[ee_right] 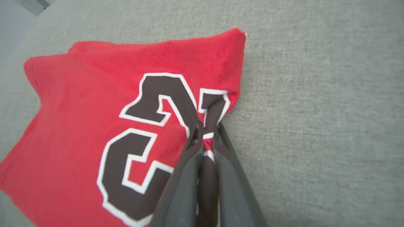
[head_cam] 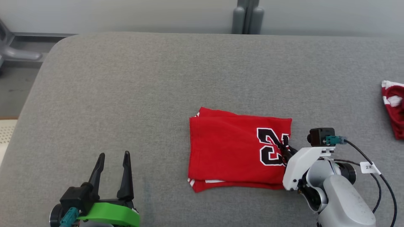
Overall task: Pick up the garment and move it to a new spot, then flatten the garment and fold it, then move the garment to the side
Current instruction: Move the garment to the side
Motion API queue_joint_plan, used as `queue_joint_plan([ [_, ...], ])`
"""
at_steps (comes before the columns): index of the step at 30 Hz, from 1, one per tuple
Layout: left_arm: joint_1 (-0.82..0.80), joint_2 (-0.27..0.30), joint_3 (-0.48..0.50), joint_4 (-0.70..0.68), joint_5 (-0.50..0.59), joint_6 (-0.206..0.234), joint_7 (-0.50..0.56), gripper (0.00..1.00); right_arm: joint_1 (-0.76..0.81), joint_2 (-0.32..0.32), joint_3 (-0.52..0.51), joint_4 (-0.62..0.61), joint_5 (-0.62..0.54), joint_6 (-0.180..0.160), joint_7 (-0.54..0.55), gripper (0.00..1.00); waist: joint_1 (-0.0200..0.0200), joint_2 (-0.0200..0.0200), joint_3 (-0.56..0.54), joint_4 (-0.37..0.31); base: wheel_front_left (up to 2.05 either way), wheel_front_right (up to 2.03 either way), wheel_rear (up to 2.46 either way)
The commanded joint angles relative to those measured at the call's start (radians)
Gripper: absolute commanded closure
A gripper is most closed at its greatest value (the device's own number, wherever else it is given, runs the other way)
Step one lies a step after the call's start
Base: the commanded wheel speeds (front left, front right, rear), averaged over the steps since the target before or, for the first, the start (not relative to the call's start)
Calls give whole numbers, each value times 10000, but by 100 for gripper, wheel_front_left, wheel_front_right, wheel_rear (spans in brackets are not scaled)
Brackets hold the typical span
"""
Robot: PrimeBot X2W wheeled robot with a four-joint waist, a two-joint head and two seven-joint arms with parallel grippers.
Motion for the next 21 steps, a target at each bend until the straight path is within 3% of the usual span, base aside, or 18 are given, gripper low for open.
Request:
queue_joint_plan([
  [1,73,55,55,-74,42,-27,-3,0,-184,-89,-141,-83,-158,-24,-154,100,0,0,-73,-788,0,0,0],
  [13,-357,276,-62,-382,183,-58,55,0,-478,-362,-1466,-1053,-916,-21,-178,100,0,0,653,-4217,0,0,0],
  [21,-750,514,-268,-639,308,-97,336,0,-687,-351,-1536,-1391,-987,-20,-231,100,0,0,1052,-5602,0,0,0],
])
